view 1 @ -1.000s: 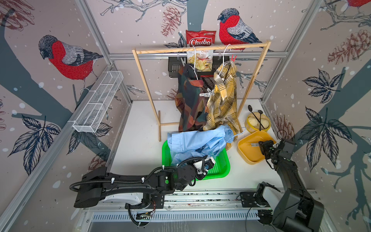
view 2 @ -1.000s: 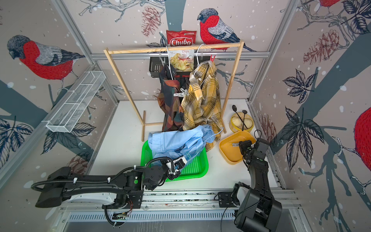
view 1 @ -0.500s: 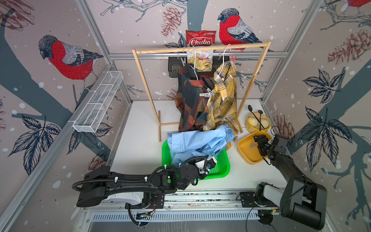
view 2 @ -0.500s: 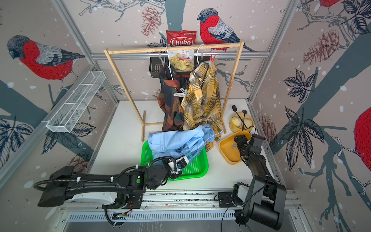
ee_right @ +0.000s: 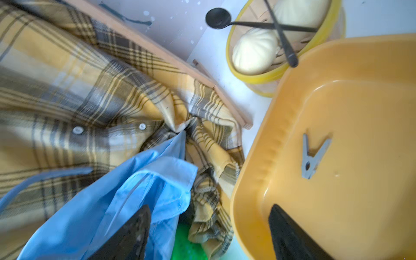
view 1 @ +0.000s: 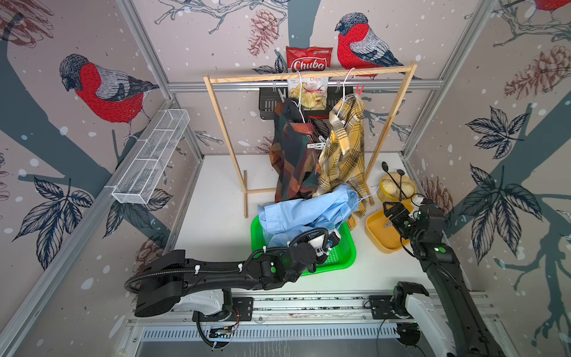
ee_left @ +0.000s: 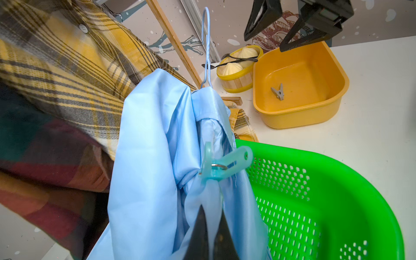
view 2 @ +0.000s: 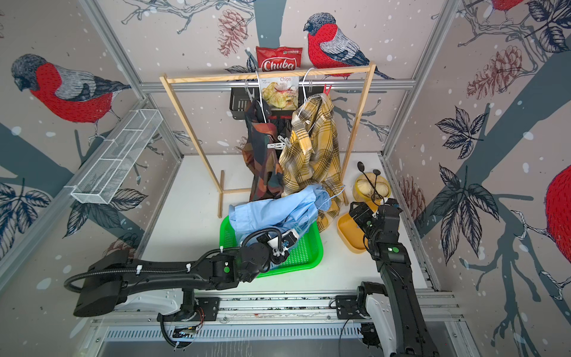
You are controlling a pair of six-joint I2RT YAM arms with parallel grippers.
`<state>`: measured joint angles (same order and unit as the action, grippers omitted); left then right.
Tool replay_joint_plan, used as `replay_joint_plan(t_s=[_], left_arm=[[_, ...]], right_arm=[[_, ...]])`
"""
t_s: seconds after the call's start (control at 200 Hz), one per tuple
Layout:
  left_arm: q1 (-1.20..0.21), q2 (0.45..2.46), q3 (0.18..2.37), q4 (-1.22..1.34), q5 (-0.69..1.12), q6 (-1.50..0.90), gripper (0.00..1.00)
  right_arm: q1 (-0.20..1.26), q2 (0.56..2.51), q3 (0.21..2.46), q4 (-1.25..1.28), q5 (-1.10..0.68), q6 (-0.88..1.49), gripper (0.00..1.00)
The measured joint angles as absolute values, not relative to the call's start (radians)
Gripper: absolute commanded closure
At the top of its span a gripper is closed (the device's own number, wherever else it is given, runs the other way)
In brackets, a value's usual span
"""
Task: Remove the clothespins securing long-sleeve shirts to the hanger
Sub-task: Place the clamp in the storage box, then remove the clamp from the hanger.
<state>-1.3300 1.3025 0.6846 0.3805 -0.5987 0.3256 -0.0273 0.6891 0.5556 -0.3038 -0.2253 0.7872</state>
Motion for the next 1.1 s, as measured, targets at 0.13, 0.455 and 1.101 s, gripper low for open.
replay_joint_plan(t_s=[0.13,0.455,1.101], left_arm=[[-1.330,1.374,0.702,0.421,-0.612,0.352,1.00],[-1.321,1.422,0.696,0.501,-0.628,0.370,1.00],[-1.317,1.461,0.682,0.560,-0.616,0.374,1.00]], right_arm=[[0.067,0.650,0.615,-0.374,-0.233,0.796,0.16],[0.391,0.615,0.636,-0.463,-0.266,0.943,0.21],[0.726,0.854,0.668,-0.298,-0.167,1.108,0.42]])
